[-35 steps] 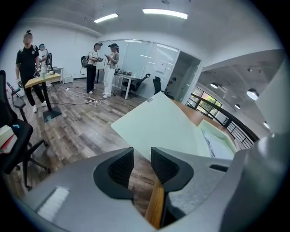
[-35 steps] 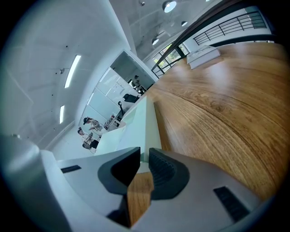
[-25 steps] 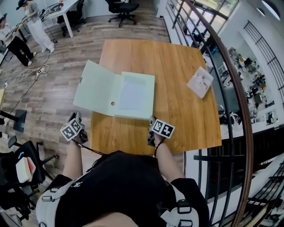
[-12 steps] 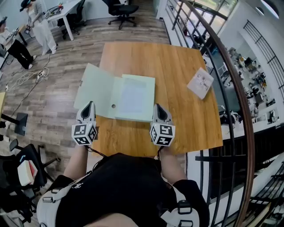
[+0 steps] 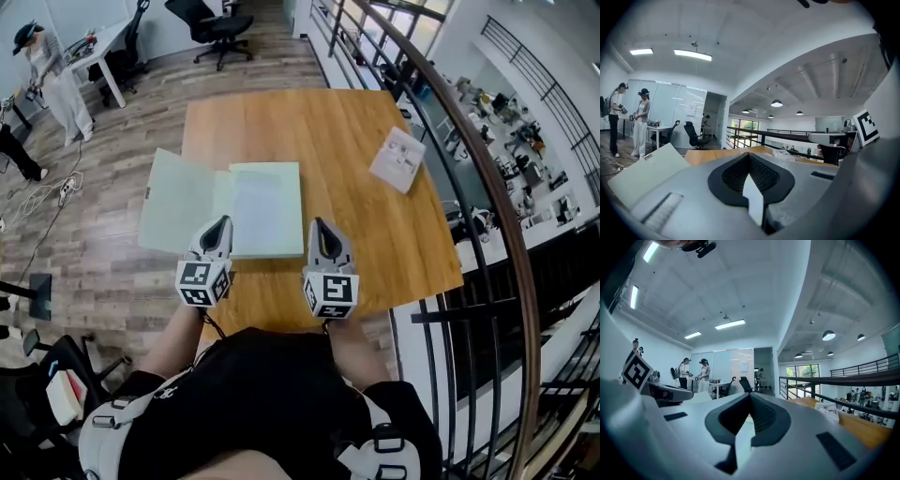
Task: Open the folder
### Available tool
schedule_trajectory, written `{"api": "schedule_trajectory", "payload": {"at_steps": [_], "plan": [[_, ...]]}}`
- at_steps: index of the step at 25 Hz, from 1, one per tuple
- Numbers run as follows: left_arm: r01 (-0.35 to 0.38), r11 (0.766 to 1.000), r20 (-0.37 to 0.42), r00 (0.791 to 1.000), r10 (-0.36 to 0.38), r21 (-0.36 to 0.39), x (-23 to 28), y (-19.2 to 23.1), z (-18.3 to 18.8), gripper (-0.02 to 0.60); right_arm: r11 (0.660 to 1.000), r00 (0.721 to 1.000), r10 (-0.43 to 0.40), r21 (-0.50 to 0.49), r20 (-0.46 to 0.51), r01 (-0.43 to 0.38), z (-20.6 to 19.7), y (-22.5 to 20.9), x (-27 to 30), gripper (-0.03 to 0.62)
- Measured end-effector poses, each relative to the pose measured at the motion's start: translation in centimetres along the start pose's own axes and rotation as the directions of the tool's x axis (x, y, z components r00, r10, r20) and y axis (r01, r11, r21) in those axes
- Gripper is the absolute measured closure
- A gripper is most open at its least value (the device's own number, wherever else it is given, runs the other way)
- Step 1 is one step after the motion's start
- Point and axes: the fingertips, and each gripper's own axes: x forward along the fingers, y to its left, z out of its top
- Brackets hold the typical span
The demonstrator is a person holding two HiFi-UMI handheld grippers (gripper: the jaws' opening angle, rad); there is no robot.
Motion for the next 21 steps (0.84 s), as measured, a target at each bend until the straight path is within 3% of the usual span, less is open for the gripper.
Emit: {"api": "schedule_trajectory", "payload": {"at_steps": [21], "plan": [[-0.03, 1.0, -0.049, 0.998, 0.03, 0.001, -0.6, 0.7, -1.1, 0.577, 0.999, 1.0, -0.023, 0.026, -0.012, 0.023, -0.8, -0.9, -1.4, 0.589]]}}
